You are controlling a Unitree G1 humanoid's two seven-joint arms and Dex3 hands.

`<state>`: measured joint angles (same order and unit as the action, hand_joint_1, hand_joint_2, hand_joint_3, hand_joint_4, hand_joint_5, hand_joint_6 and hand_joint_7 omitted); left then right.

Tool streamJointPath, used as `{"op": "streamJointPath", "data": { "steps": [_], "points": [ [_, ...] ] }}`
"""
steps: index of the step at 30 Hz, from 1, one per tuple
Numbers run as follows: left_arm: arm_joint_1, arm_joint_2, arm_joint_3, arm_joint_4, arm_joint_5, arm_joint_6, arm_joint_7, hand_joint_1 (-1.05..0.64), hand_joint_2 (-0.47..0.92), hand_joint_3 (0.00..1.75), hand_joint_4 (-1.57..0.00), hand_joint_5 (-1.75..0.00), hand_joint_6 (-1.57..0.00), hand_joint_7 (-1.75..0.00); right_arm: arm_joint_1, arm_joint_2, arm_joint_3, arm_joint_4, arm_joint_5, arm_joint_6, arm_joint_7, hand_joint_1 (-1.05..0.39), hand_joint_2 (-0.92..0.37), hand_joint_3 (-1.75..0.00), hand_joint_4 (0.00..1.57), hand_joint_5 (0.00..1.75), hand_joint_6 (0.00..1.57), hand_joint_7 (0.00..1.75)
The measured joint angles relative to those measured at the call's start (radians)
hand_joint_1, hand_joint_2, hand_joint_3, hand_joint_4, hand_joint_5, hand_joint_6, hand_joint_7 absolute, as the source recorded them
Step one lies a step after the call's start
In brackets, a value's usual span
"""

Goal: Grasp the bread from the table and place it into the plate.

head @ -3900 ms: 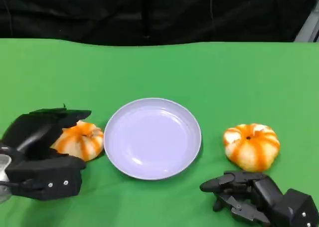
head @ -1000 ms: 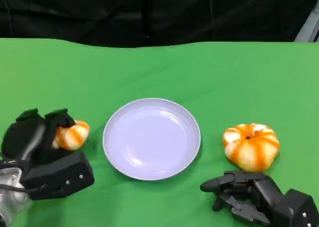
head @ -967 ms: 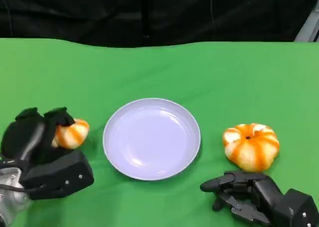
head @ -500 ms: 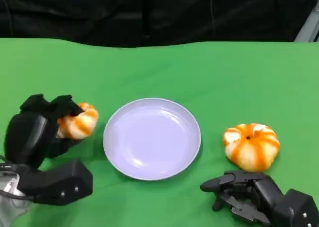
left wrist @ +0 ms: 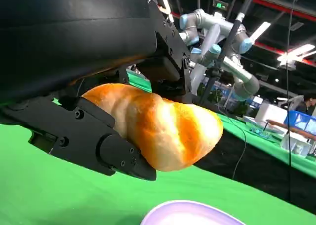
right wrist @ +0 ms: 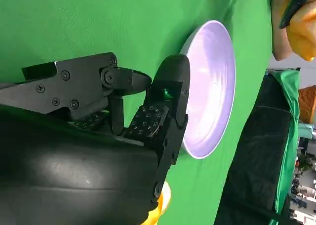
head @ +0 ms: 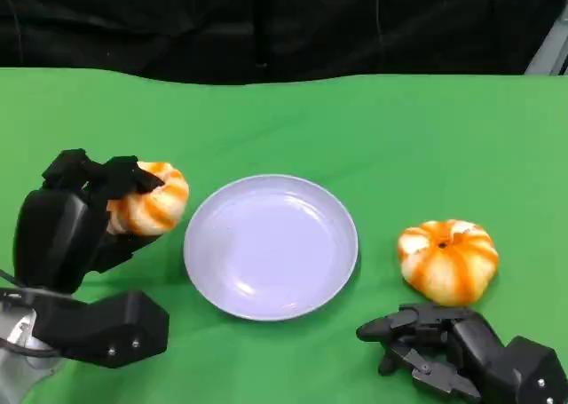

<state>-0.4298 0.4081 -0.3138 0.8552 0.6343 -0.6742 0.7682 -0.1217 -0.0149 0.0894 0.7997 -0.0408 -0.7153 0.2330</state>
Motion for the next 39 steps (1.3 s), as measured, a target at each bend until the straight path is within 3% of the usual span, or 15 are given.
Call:
{"op": "streamJointPath", "data": {
  "steps": [1,2,3,4,11,14,26,37,39],
  "points": [
    [0.002,0.000,0.001,-0.006,0.000,-0.001,-0.002,-0.07,0.81,0.25,-0.76,-1.55,-0.97,-0.96,0.000,0.000,0.000,0.000,0.000,0.000,0.000,-0.04,-0.92,-0.39,0.80,1.18,1.10,0.33],
    [0.010,0.000,0.002,-0.022,-0.004,-0.004,-0.013,-0.06,0.70,0.50,-0.79,-1.50,-1.00,-0.91,0.000,0.000,0.000,0.000,0.000,0.000,0.000,-0.04,-0.92,-0.40,0.80,1.19,1.10,0.33],
    [0.024,-0.003,0.002,-0.053,-0.008,-0.021,-0.025,-0.06,0.63,0.65,-0.80,-1.49,-1.01,-0.90,0.000,0.000,0.000,0.000,0.000,-0.001,0.000,-0.04,-0.92,-0.40,0.80,1.19,1.10,0.33],
    [0.038,-0.012,-0.001,-0.085,-0.011,-0.043,-0.040,-0.06,0.59,0.72,-0.81,-1.48,-1.01,-0.89,0.000,0.000,-0.001,0.001,0.001,-0.001,0.001,-0.04,-0.92,-0.40,0.80,1.19,1.10,0.33],
    [0.067,-0.076,-0.011,-0.159,-0.008,-0.081,-0.107,-0.05,0.57,0.81,-0.81,-1.43,-1.04,-0.81,-0.002,0.000,0.000,0.004,0.002,-0.001,0.000,-0.03,-0.92,-0.40,0.80,1.21,1.11,0.34],
    [0.067,-0.094,-0.014,-0.161,-0.004,-0.087,-0.129,-0.07,0.61,0.71,-0.84,-1.35,-1.08,-0.70,-0.002,0.002,0.001,0.004,0.000,-0.001,0.000,-0.05,-0.92,-0.39,0.80,1.22,1.11,0.34],
    [0.029,-0.159,-0.048,-0.095,0.009,-0.088,-0.182,-0.04,0.65,0.61,-0.85,-1.33,-1.14,-0.57,0.000,0.004,0.002,-0.004,-0.002,0.011,-0.007,-0.06,-0.92,-0.39,0.80,1.23,1.11,0.35],
    [-0.074,-0.201,-0.082,0.042,0.028,-0.084,-0.207,-0.06,0.84,0.27,-0.84,-1.28,-1.22,-0.34,0.000,0.007,0.004,-0.006,-0.004,0.011,-0.012,-0.06,-0.92,-0.39,0.79,1.23,1.10,0.34],
    [-0.081,-0.204,-0.085,0.055,0.029,-0.083,-0.210,-0.11,0.90,0.13,-0.79,-1.18,-1.17,-0.20,0.000,0.007,0.004,-0.006,-0.004,0.012,-0.011,-0.06,-0.92,-0.39,0.79,1.23,1.10,0.34]
  ]
}}
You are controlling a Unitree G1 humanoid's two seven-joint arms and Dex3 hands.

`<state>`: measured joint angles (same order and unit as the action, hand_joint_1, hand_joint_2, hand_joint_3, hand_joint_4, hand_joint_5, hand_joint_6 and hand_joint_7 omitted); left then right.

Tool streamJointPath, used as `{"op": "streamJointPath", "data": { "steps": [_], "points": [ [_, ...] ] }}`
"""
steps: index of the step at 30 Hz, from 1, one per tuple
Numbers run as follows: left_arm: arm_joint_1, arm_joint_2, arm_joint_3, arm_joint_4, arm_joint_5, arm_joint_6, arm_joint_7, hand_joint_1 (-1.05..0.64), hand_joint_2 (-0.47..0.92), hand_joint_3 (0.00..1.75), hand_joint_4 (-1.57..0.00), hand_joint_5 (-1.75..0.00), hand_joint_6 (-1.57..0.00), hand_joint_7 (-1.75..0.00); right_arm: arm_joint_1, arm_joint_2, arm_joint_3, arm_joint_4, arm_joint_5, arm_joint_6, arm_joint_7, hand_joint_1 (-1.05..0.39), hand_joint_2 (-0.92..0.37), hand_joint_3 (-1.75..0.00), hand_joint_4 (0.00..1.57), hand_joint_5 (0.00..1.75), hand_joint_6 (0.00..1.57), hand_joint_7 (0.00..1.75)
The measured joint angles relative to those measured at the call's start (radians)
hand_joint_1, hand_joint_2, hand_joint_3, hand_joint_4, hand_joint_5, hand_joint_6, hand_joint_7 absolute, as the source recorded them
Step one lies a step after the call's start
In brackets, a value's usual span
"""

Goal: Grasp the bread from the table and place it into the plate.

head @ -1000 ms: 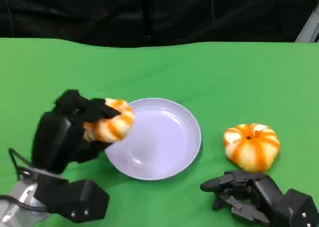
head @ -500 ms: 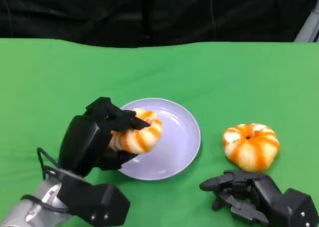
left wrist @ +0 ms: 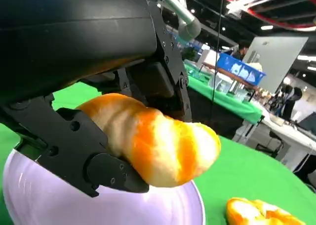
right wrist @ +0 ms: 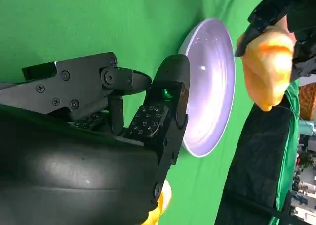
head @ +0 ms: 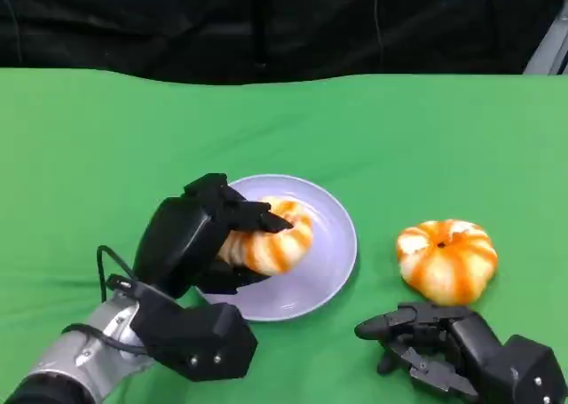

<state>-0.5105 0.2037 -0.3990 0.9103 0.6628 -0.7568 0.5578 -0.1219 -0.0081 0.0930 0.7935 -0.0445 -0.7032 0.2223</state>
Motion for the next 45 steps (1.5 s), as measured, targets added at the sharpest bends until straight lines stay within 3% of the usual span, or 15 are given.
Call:
{"op": "streamJointPath", "data": {
  "steps": [2,3,4,6,7,13,21,37,40,45],
  "points": [
    [-0.009,-0.001,-0.003,0.018,-0.001,0.012,-0.026,-0.12,0.92,0.10,-0.78,-1.15,-1.17,-0.17,0.000,0.000,0.000,0.000,0.001,0.000,0.001,-0.06,-0.92,-0.39,0.79,1.23,1.10,0.34],
    [-0.012,-0.001,-0.003,0.024,-0.001,0.016,-0.038,-0.22,0.92,0.06,-0.86,-0.66,-1.08,-0.08,0.000,0.001,0.000,0.000,0.001,0.000,0.001,-0.05,-0.92,-0.39,0.79,1.22,1.10,0.34],
    [-0.015,-0.001,-0.003,0.028,-0.001,0.018,-0.044,-0.29,0.92,0.05,-0.93,-0.37,-1.04,-0.04,0.000,0.001,0.000,0.000,0.002,0.000,0.001,-0.05,-0.92,-0.39,0.79,1.22,1.10,0.34],
    [-0.020,0.000,-0.003,0.035,-0.001,0.019,-0.047,-0.44,0.92,0.08,-0.93,-0.09,-0.91,-0.01,0.000,0.001,-0.001,0.000,0.002,0.000,0.002,-0.05,-0.92,-0.39,0.79,1.22,1.10,0.34],
    [-0.024,0.000,-0.004,0.036,-0.001,0.020,-0.049,-0.48,0.92,0.10,-0.90,-0.04,-0.87,0.00,0.000,0.001,-0.001,0.000,0.002,0.000,0.002,-0.05,-0.92,-0.39,0.79,1.22,1.10,0.34],
    [-0.036,0.013,-0.003,0.026,-0.002,0.038,-0.088,-0.75,0.92,0.25,-0.72,0.00,-0.63,0.00,0.000,0.002,-0.001,0.000,0.003,0.002,0.001,-0.05,-0.92,-0.39,0.80,1.22,1.11,0.34],
    [-0.041,0.037,0.005,-0.021,-0.018,0.075,-0.182,-0.96,0.92,0.46,-0.51,0.00,-0.46,0.00,-0.001,0.003,-0.001,0.000,0.002,0.004,0.000,-0.04,-0.92,-0.38,0.80,1.23,1.11,0.34],
    [-0.056,0.051,0.009,-0.045,-0.031,0.087,-0.236,-0.99,0.92,0.49,-0.49,0.00,-0.45,0.00,-0.001,0.003,-0.001,0.000,0.002,0.005,-0.001,-0.04,-0.92,-0.38,0.80,1.24,1.11,0.34],
    [-0.051,0.057,0.011,-0.063,-0.041,0.089,-0.264,-1.04,0.92,0.73,-0.36,0.00,-0.32,0.00,-0.001,0.004,-0.001,0.000,0.002,0.004,-0.001,-0.04,-0.92,-0.39,0.79,1.23,1.12,0.34],
    [-0.011,0.080,0.048,-0.179,-0.124,0.076,-0.360,-1.05,0.92,0.78,-0.34,0.00,-0.25,0.00,-0.001,0.005,0.000,0.000,0.002,0.005,-0.004,-0.04,-0.92,-0.40,0.79,1.22,1.11,0.33]
  ]
}}
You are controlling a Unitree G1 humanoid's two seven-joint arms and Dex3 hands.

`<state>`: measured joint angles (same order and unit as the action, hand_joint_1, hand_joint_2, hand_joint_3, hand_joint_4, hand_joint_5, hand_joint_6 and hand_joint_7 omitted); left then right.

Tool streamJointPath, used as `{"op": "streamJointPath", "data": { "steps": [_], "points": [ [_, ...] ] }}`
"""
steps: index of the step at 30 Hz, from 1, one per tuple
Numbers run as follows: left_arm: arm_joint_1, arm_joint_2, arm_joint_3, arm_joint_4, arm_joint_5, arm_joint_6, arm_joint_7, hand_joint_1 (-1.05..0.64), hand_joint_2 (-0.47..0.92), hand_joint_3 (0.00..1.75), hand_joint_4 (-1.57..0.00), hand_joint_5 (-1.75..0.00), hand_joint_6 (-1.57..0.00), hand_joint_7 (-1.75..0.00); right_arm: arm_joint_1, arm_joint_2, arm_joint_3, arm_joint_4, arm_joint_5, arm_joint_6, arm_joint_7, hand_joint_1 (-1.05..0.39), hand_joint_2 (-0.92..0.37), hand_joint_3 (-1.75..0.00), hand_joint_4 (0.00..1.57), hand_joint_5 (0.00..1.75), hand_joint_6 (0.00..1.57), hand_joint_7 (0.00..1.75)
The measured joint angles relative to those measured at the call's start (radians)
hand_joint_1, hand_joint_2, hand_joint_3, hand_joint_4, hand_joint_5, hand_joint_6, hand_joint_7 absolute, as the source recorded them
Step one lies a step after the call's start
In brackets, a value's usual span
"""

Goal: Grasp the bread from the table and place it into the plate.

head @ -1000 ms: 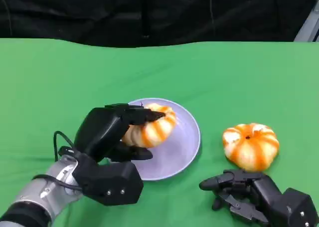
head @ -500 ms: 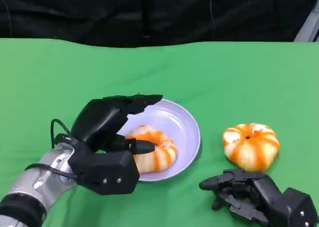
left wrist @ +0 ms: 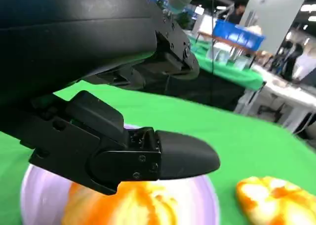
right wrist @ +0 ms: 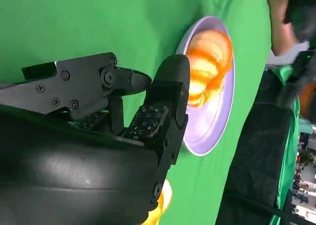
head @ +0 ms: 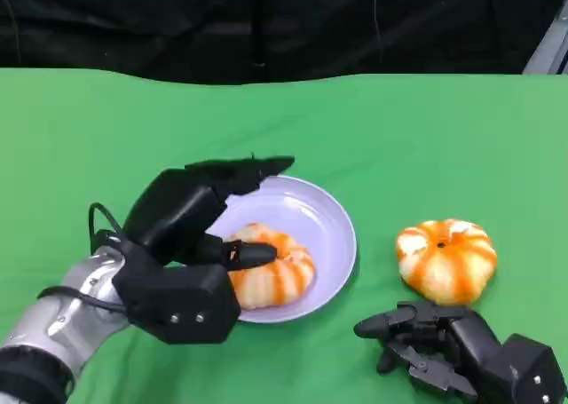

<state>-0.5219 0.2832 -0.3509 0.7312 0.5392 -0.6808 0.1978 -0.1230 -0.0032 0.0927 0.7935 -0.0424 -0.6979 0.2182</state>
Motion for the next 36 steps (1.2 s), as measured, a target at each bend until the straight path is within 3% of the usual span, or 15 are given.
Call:
{"op": "streamJointPath", "data": {
  "steps": [7,36],
  "points": [
    [0.068,-0.006,0.068,-0.007,-0.153,-0.050,-0.079,-1.04,0.92,0.80,-0.31,0.00,-0.13,0.00,0.001,0.000,-0.001,0.000,0.004,0.001,0.005,-0.03,-0.92,-0.40,0.80,1.22,1.11,0.33],
    [0.249,-0.138,0.323,-0.041,-0.666,-0.193,-0.429,-0.87,0.92,0.60,-0.49,-0.05,-0.24,-0.02,0.001,0.000,-0.001,0.003,0.008,-0.001,0.013,-0.05,-0.92,-0.40,0.78,1.25,1.11,0.33]
  ]
}}
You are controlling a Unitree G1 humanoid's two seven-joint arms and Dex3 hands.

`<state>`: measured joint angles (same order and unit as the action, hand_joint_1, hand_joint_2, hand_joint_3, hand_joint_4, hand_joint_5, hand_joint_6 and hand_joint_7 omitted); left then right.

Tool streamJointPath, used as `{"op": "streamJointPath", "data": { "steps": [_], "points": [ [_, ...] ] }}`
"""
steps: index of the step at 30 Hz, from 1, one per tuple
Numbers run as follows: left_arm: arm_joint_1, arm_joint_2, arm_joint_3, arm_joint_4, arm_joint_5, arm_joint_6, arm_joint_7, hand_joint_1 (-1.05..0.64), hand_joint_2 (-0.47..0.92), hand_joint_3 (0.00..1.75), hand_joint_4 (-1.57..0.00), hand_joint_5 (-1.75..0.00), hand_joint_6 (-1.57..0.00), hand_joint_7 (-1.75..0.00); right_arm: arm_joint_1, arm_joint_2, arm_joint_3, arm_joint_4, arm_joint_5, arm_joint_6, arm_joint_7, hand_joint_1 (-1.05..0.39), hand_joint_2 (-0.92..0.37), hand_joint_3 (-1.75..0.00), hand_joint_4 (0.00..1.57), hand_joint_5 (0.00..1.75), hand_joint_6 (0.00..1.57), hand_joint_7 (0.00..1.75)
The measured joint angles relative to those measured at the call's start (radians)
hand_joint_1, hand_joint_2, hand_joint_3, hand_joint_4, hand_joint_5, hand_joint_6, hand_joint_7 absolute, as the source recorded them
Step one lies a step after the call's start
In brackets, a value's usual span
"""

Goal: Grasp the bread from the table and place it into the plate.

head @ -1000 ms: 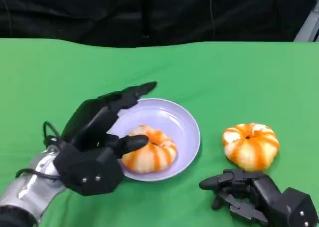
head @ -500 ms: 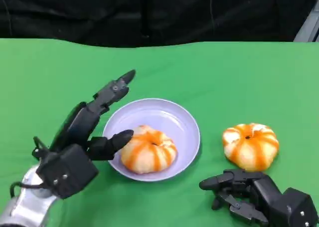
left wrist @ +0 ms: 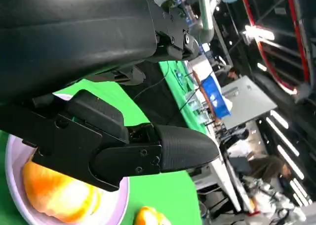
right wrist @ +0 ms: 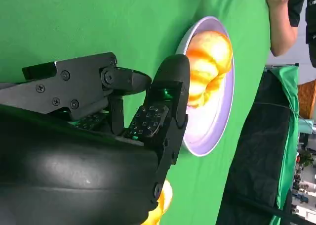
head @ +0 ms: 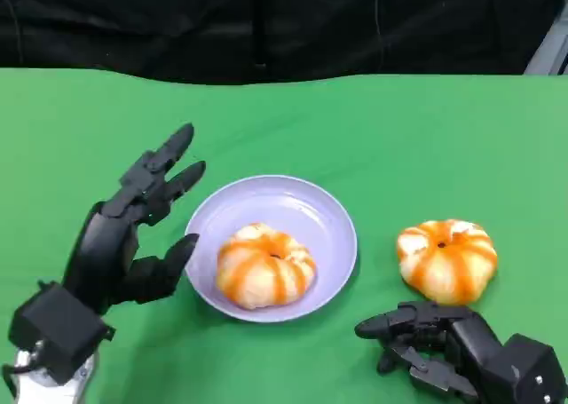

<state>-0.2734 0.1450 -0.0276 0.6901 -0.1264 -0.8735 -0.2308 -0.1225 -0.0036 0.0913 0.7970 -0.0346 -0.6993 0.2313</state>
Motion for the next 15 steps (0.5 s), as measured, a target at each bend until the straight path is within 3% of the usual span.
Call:
{"op": "streamJointPath", "data": {
  "steps": [15],
  "points": [
    [0.038,-0.026,0.123,0.082,-0.060,-0.062,-0.071,-0.83,0.92,0.59,-0.56,-0.04,-0.32,-0.03,-0.002,-0.001,-0.002,0.002,0.001,0.000,0.008,-0.04,-0.92,-0.41,0.78,1.26,1.10,0.34]
  ]
}}
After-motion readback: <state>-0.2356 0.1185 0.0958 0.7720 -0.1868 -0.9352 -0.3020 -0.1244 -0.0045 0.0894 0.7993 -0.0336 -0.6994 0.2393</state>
